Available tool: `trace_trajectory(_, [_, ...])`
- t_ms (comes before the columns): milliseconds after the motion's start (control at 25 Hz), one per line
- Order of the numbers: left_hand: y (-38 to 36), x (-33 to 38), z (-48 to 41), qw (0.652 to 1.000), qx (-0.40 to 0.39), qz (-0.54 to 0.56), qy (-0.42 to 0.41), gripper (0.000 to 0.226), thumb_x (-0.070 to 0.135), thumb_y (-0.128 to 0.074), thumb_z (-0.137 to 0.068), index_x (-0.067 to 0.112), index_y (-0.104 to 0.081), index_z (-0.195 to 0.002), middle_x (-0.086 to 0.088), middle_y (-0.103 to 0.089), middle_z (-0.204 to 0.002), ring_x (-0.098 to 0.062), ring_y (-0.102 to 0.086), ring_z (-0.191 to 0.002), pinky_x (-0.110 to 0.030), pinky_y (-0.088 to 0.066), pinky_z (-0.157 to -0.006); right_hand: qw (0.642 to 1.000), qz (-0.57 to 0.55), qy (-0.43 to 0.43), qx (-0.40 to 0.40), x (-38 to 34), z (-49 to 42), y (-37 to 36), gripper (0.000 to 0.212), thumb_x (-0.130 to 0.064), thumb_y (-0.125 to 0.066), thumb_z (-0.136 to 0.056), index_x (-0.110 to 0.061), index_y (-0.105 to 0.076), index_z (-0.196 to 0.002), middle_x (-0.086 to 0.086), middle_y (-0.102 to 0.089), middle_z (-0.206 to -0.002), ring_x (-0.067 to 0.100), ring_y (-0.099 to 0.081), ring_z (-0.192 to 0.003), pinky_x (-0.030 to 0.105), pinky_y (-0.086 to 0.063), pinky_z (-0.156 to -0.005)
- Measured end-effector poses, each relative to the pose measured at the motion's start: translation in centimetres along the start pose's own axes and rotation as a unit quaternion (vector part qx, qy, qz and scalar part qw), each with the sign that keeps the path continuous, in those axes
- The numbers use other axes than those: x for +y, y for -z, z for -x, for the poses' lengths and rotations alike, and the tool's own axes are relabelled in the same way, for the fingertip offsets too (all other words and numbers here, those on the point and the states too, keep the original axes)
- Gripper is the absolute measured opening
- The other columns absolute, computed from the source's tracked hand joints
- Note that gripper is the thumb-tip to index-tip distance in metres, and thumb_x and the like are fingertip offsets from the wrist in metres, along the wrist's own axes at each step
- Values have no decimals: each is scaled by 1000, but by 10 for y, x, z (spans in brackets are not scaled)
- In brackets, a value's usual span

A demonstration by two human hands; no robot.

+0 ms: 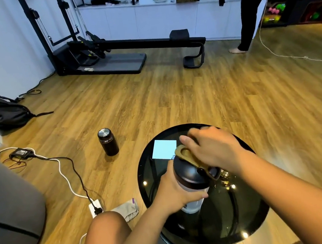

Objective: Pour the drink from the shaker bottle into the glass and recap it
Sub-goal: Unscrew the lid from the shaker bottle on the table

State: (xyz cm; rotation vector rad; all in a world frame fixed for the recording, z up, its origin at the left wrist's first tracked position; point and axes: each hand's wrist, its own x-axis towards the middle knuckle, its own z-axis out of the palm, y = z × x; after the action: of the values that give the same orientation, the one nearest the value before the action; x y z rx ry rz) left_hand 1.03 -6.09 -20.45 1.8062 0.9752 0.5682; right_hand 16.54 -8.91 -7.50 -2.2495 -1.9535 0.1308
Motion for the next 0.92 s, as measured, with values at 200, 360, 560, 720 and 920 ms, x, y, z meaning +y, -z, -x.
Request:
trace_trajectory(200, [-3,4,1,999,-42,7,-1,99,46,-95,-61,24,-43,-143,16,-59,-135,16,-55,-121,-9,-45,-103,992,-54,97,-65,-34,0,-20,58,-69,-34,-96,-32,-59,-134,1,-74,-109,24,-62,-112,41,-46,-92])
trace_trajectory(360, [-4,10,6,999,-43,-1,-11,102,53,-89,-71,28,-32,-151,6,-45,-149,0,-45,-140,-14,-36,-113,968,-173,177,-49,-48,18,-8,43,-57,-50,-97,-27,-69,-120,1,-74,-94,17,-65,-90,39,-54,-75])
trace_trajectory(560, [-1,-4,-1,1000,-18,-8,16,98,32,-102,-55,43,-40,-130,22,-60,-125,3,-60,-116,-1,-46,-85,998,12,-48,-33,1,-6,-4,57,-64,-29,-101,-18,-62,-105,10,-69,-100,33,-66,-102,39,-48,-77])
trace_trajectory(720, [-9,-12,-3,999,-48,-20,16,93,32,-96,-68,26,-43,-144,18,-59,-133,14,-55,-122,-10,-46,-103,991,-44,102,-71,-38,2,-17,56,-67,-37,-97,-28,-62,-128,4,-74,-106,25,-67,-103,40,-53,-82])
trace_trajectory(920, [-7,-7,-3,998,-48,6,43,111,61,-95,-54,28,-40,-144,15,-59,-136,14,-52,-126,-11,-45,-103,980,-146,133,22,-33,10,-9,51,-64,-38,-96,-27,-69,-114,-1,-72,-100,20,-66,-97,40,-52,-82])
